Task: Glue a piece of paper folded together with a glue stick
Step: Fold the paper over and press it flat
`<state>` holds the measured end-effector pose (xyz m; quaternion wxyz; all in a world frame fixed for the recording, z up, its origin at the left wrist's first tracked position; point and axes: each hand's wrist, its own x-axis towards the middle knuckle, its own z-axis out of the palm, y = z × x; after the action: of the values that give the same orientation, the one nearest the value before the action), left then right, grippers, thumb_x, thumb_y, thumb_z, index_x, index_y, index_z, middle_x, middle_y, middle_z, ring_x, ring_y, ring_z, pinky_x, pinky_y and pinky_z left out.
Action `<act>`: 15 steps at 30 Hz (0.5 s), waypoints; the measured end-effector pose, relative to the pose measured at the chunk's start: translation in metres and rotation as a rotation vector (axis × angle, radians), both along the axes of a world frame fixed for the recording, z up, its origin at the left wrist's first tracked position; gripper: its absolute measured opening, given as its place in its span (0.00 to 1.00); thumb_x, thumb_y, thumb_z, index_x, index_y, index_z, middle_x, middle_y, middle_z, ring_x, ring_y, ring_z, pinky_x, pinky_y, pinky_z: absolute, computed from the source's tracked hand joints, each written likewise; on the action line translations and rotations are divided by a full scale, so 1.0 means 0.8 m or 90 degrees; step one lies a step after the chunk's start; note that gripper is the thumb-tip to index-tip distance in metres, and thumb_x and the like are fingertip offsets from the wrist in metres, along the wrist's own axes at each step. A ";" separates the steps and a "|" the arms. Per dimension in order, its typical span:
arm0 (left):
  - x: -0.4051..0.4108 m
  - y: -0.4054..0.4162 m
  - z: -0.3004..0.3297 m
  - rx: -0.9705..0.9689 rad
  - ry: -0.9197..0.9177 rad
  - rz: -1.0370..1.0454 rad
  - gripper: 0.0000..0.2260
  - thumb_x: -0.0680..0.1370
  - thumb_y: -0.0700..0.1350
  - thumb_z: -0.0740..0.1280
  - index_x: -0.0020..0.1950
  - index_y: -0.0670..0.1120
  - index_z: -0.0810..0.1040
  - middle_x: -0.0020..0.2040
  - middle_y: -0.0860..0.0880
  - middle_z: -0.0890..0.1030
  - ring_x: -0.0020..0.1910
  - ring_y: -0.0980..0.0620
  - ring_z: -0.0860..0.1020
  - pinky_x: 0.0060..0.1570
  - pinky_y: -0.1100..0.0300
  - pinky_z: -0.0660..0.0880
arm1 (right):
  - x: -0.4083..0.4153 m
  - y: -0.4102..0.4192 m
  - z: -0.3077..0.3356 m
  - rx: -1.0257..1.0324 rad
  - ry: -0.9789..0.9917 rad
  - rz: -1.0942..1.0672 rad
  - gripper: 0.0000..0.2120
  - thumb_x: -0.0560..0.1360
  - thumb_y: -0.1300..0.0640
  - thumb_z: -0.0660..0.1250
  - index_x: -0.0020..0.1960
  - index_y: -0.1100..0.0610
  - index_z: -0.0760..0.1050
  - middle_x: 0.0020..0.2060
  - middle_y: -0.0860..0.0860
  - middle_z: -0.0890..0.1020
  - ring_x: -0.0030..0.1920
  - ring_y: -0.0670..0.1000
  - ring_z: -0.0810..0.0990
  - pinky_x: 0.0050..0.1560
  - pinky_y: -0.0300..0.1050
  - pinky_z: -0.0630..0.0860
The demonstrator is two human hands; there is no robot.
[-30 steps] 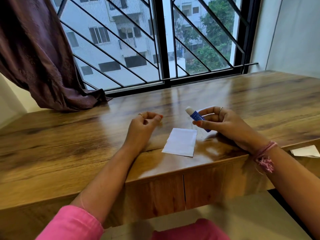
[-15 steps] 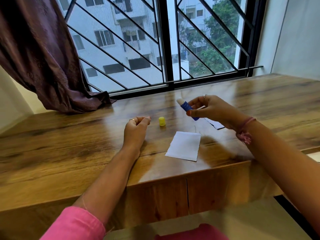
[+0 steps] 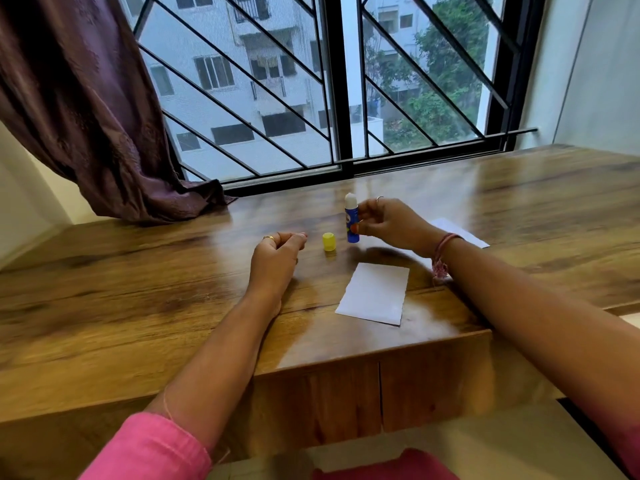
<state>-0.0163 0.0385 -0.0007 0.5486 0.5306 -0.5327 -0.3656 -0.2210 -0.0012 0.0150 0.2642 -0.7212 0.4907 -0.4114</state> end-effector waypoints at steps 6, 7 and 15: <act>-0.002 0.001 0.000 0.000 -0.022 -0.005 0.04 0.77 0.49 0.66 0.45 0.50 0.77 0.44 0.54 0.80 0.40 0.57 0.73 0.36 0.62 0.68 | 0.010 -0.004 -0.010 -0.015 0.029 0.021 0.16 0.73 0.67 0.69 0.60 0.62 0.74 0.49 0.50 0.81 0.48 0.46 0.80 0.49 0.29 0.75; -0.002 0.001 0.000 0.000 -0.023 -0.007 0.04 0.77 0.49 0.66 0.45 0.50 0.77 0.43 0.54 0.80 0.39 0.58 0.73 0.36 0.62 0.68 | 0.012 -0.005 -0.010 -0.019 0.036 0.020 0.16 0.73 0.66 0.69 0.60 0.62 0.74 0.49 0.50 0.80 0.48 0.46 0.80 0.50 0.30 0.74; -0.002 0.001 0.001 0.000 -0.035 -0.015 0.04 0.77 0.48 0.66 0.46 0.49 0.78 0.44 0.53 0.80 0.39 0.57 0.73 0.37 0.62 0.68 | 0.014 -0.007 -0.013 0.002 0.037 0.026 0.16 0.74 0.67 0.66 0.62 0.63 0.73 0.53 0.54 0.81 0.51 0.49 0.80 0.56 0.39 0.76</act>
<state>-0.0181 0.0394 -0.0002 0.5297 0.5342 -0.5536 -0.3573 -0.2096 -0.0067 0.0049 0.2593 -0.7424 0.4841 -0.3837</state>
